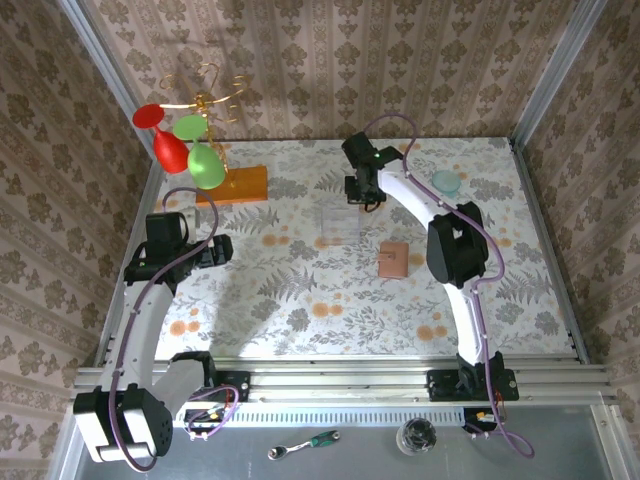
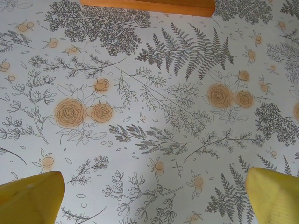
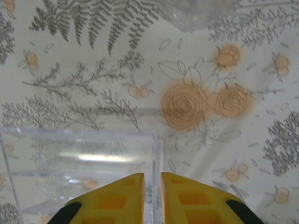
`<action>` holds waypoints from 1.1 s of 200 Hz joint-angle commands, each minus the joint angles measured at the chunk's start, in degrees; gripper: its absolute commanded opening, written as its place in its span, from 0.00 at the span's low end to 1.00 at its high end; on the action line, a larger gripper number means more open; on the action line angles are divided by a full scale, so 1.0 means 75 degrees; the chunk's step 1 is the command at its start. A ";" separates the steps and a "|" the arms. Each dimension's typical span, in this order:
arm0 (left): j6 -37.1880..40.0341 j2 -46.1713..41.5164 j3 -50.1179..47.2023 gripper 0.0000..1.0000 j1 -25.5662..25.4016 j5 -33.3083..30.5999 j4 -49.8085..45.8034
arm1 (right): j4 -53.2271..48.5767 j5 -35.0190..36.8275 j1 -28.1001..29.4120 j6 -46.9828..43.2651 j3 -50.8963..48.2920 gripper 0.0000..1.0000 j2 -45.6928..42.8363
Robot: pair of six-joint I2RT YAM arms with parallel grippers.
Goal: Take the credit cards out of the card holder
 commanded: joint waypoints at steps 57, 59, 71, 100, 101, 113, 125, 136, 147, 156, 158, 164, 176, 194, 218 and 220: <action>0.0165 -0.0199 0.0011 1.00 0.0057 0.0083 -0.0045 | 0.0554 0.0062 -0.0225 0.0070 -0.3042 0.25 -0.2499; 0.0165 -0.0200 0.0013 1.00 0.0066 0.0087 -0.0048 | 0.0594 0.0055 -0.0238 0.0067 -0.3126 0.25 -0.2536; 0.0165 -0.0208 0.0013 1.00 0.0059 0.0111 -0.0052 | 0.0726 0.0029 -0.0296 0.0060 -0.3558 0.27 -0.2719; 0.0166 -0.0208 0.0008 1.00 0.0061 0.0137 -0.0061 | 0.0884 0.0040 -0.0515 -0.0038 -0.4214 0.37 -0.2821; 0.0166 -0.0208 0.0011 1.00 0.0059 0.0136 -0.0055 | 0.0888 0.0040 -0.0523 -0.0038 -0.4225 0.38 -0.2821; 0.0177 -0.0208 -0.0008 1.00 0.0060 0.0139 -0.0049 | 0.0955 0.0021 -0.0610 -0.0117 -0.4381 0.46 -0.2738; 0.0177 -0.0194 0.0009 1.00 0.0070 0.0147 -0.0060 | 0.1048 -0.0138 -0.0646 -0.0260 -0.4453 0.50 -0.2634; 0.0177 -0.0196 0.0007 1.00 0.0090 0.0149 -0.0054 | 0.1140 -0.0182 -0.0649 -0.0331 -0.4471 0.53 -0.2529; 0.0177 -0.0192 0.0013 1.00 0.0102 0.0147 -0.0061 | 0.1079 -0.0190 -0.0648 -0.0417 -0.4366 0.61 -0.2352; 0.0177 -0.0197 0.0014 1.00 0.0094 0.0148 -0.0066 | 0.0970 -0.0154 -0.0639 -0.0450 -0.4244 0.67 -0.2196; 0.0177 -0.0197 0.0011 1.00 0.0102 0.0144 -0.0062 | 0.0947 -0.0122 -0.0641 -0.0458 -0.4215 0.68 -0.2167; 0.0177 -0.0196 0.0002 1.00 0.0097 0.0142 -0.0071 | 0.0924 -0.0064 -0.0648 -0.0470 -0.4182 0.72 -0.2086; 0.0173 -0.0197 0.0002 1.00 0.0110 0.0139 -0.0070 | 0.0905 0.0016 -0.0646 -0.0505 -0.4136 0.75 -0.1954; 0.0176 -0.0195 0.0009 1.00 0.0124 0.0124 -0.0046 | 0.0869 -0.0019 -0.0653 -0.0560 -0.4119 0.80 -0.1726; 0.0177 -0.0177 0.0012 1.00 0.0136 0.0136 -0.0059 | 0.0889 -0.0270 -0.0643 -0.0674 -0.4146 0.83 -0.1499; 0.0177 -0.0177 0.0013 1.00 0.0138 0.0136 -0.0060 | 0.0900 -0.0260 -0.0653 -0.0672 -0.4158 0.83 -0.1497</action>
